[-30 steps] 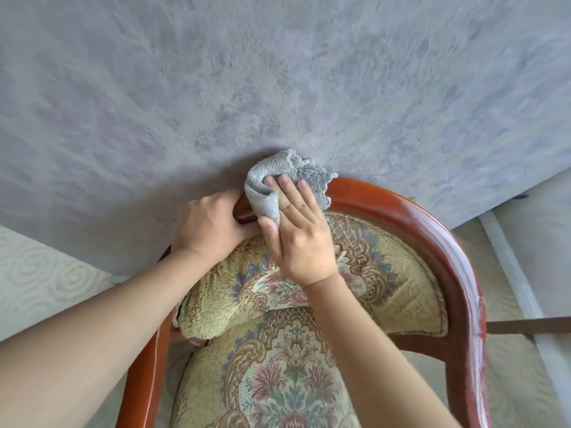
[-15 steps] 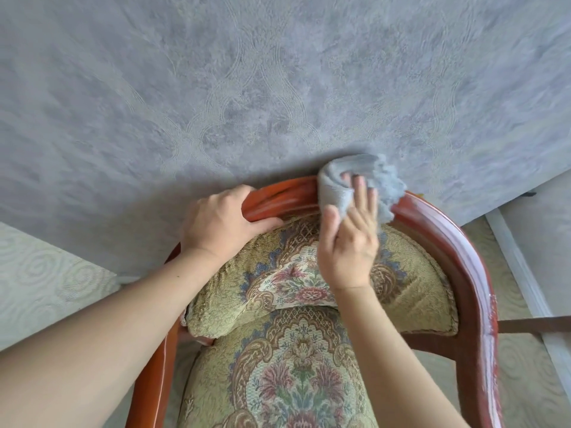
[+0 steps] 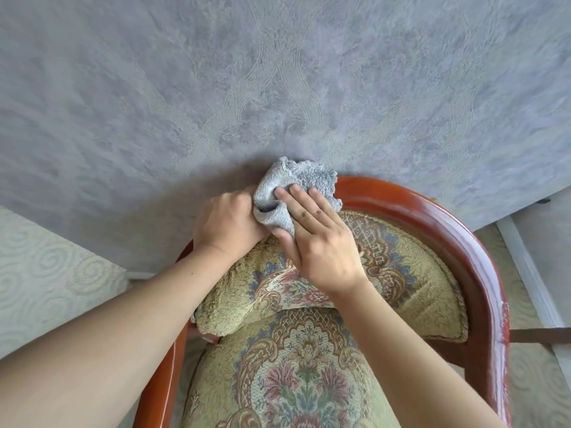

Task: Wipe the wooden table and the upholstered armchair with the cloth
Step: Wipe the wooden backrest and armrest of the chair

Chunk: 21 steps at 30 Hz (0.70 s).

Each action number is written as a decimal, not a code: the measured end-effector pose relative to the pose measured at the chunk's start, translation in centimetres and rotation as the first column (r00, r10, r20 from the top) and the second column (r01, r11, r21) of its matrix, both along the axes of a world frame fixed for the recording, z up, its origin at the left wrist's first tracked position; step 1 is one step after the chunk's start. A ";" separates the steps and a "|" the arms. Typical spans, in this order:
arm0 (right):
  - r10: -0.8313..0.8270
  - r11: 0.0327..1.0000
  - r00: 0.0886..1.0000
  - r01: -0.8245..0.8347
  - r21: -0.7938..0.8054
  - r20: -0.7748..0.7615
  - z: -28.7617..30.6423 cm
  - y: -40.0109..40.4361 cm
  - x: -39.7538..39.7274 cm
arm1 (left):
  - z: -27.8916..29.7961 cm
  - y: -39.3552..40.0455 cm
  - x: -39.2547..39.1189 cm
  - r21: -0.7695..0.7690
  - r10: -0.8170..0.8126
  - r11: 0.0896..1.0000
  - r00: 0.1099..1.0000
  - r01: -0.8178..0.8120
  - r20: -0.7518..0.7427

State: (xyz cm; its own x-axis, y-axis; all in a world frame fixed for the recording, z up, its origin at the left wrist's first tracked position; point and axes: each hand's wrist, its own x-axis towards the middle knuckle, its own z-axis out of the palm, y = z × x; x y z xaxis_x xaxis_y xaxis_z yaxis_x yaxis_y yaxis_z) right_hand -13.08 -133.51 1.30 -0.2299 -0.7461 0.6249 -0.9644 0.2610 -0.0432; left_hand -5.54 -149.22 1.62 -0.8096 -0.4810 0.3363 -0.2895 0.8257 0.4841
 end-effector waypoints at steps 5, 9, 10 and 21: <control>-0.209 0.974 0.978 0.210 -0.086 0.023 0.1 1.1 -1.1 | -0.3 -0.3 0.0 -0.020 0.006 1.000 0.999 -0.005 0.034; -0.391 0.910 0.920 0.392 -0.139 0.035 -0.1 5.0 -3.6 | -0.4 -0.4 0.0 0.005 0.006 1.000 0.998 -0.006 0.057; -0.435 0.886 0.899 0.438 -0.154 0.052 -0.3 5.9 -4.0 | -0.4 -0.4 -0.1 0.007 0.000 1.000 0.998 0.000 0.059; -0.278 0.938 0.952 0.298 -0.180 0.128 -1.5 -1.3 0.2 | -0.5 -0.1 -0.3 -0.085 0.042 0.996 0.999 -0.039 0.028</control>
State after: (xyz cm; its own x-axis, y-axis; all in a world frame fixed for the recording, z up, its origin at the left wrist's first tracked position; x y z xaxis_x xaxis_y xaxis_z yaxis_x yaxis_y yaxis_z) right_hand -12.91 -134.85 -0.18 -0.4846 -0.5046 0.7145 -0.8375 0.5035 -0.2124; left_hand -5.81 -149.34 1.16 -0.8002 -0.4846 0.3533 -0.3368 0.8506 0.4038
